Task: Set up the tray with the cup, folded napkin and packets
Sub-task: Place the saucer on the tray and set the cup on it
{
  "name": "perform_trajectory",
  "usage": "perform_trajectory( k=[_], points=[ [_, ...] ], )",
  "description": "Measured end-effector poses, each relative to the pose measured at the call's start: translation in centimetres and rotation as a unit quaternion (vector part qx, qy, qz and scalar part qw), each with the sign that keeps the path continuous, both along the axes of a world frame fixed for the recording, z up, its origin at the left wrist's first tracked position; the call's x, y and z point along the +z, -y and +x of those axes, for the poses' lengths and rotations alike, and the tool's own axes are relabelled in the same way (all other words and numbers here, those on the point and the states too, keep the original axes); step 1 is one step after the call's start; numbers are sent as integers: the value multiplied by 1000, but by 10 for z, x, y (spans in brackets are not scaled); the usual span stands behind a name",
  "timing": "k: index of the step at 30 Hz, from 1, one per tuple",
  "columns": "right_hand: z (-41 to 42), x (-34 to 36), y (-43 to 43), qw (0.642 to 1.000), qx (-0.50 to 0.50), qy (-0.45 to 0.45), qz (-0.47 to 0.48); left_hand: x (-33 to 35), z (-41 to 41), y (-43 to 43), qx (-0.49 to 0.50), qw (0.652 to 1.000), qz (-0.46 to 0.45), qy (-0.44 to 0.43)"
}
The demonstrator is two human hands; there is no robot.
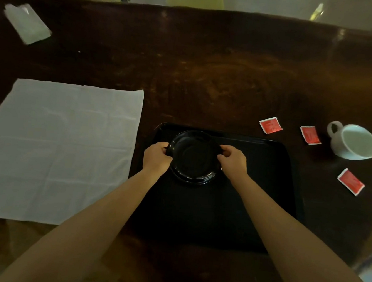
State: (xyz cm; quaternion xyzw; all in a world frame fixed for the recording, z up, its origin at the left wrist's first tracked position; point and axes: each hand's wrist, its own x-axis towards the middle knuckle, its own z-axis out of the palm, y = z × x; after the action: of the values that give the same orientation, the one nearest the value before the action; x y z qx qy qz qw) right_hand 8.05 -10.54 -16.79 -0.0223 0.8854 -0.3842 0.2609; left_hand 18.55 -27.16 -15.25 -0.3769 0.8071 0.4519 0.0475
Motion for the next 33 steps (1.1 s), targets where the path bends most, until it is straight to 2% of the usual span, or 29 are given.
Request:
perform_trajectory(
  k=[10, 24, 30, 33],
  points=[
    [3, 1, 2, 1000, 9, -4, 16, -3, 3, 3, 3, 1000, 29, -3],
    [-3, -7, 10, 999, -6, -25, 30, -16, -3, 11, -34, 999, -4, -17],
    [-6, 0, 6, 996, 35, -21, 81, -7, -10, 17, -41, 999, -10, 20],
    [-11, 11, -3, 988, 61, -37, 136, 14, -15, 17, -36, 999, -20, -8]
  ],
)
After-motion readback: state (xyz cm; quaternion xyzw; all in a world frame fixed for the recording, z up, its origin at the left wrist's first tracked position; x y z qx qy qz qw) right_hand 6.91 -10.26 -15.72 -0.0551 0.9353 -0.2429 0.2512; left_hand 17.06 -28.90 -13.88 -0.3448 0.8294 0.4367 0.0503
